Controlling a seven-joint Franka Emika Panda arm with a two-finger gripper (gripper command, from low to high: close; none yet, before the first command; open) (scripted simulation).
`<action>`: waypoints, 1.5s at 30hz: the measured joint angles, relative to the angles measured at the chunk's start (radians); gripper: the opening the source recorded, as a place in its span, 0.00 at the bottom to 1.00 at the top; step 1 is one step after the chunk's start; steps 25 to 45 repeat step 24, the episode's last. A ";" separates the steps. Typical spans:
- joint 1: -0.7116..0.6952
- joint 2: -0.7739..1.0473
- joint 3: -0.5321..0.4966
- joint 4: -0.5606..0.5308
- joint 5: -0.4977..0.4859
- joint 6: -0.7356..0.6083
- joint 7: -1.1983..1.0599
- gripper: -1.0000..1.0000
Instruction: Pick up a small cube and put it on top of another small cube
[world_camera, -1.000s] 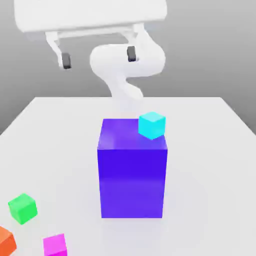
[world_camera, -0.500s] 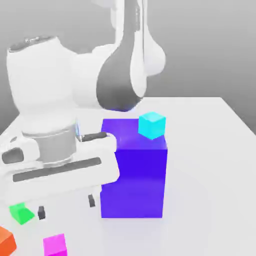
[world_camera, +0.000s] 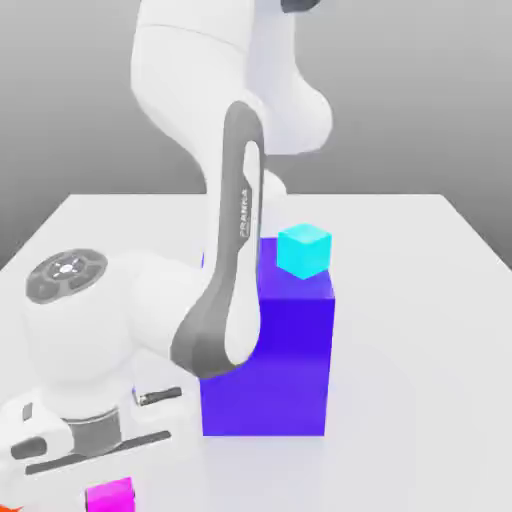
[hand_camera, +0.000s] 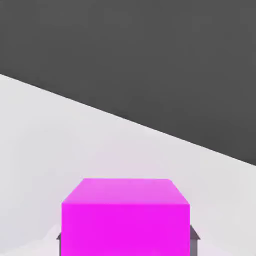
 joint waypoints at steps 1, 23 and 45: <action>0.011 -0.024 -0.014 -0.006 -0.015 -0.018 0.011 0.00; -0.110 -0.217 -0.215 -0.225 0.014 -0.011 0.254 1.00; -0.110 -0.217 -0.215 -0.225 0.014 -0.011 0.254 1.00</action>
